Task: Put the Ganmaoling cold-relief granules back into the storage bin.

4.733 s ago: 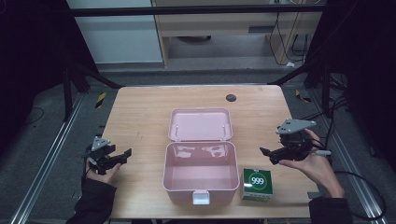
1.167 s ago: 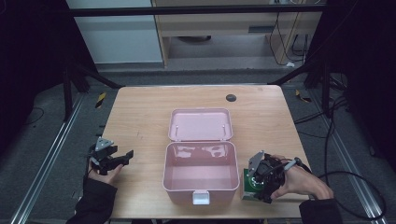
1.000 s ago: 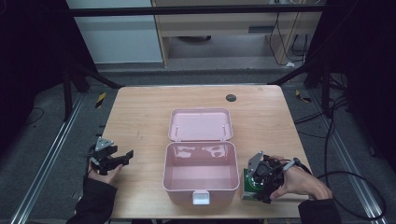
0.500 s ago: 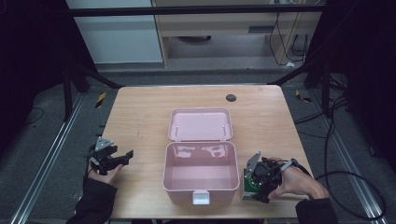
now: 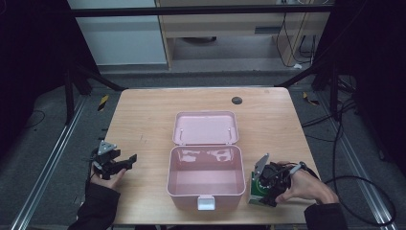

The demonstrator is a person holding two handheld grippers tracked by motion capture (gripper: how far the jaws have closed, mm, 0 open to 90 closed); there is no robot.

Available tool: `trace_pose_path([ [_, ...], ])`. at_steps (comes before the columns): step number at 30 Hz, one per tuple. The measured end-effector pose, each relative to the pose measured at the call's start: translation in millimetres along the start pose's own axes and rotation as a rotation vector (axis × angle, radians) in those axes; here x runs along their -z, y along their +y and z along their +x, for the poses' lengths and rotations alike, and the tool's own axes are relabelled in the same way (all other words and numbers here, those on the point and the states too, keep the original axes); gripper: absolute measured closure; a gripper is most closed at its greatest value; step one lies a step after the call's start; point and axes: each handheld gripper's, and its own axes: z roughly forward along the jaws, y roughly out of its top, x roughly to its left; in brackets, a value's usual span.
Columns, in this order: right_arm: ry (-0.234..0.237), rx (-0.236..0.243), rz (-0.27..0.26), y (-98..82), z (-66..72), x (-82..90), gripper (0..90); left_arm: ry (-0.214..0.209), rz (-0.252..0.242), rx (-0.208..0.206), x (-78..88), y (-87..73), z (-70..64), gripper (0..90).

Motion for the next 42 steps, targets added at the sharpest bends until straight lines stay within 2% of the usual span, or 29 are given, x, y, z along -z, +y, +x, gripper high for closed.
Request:
trace_pose_path([
  [3,0.003,-0.018,0.006,-2.3,-0.9,4.3,15.7,0.0,0.001,0.0,-0.3,0.0,-0.1,25.4],
  [12,-0.023,-0.02,-0.021,-4.2,0.9,25.1,15.7,-0.005,0.005,-0.001,-1.4,-0.3,-1.3,25.5],
  [19,-0.03,-0.006,-0.048,-2.6,0.4,37.8,15.7,-0.005,0.013,-0.009,-2.1,-0.3,-1.9,25.5],
  [29,-0.056,0.021,-0.075,2.9,2.4,69.7,15.7,-0.005,0.012,-0.008,-2.0,-0.2,-2.0,25.5],
  [42,-0.08,0.028,-0.074,10.5,1.5,105.1,15.8,-0.004,0.012,-0.008,-1.8,-0.2,-1.9,25.5],
])
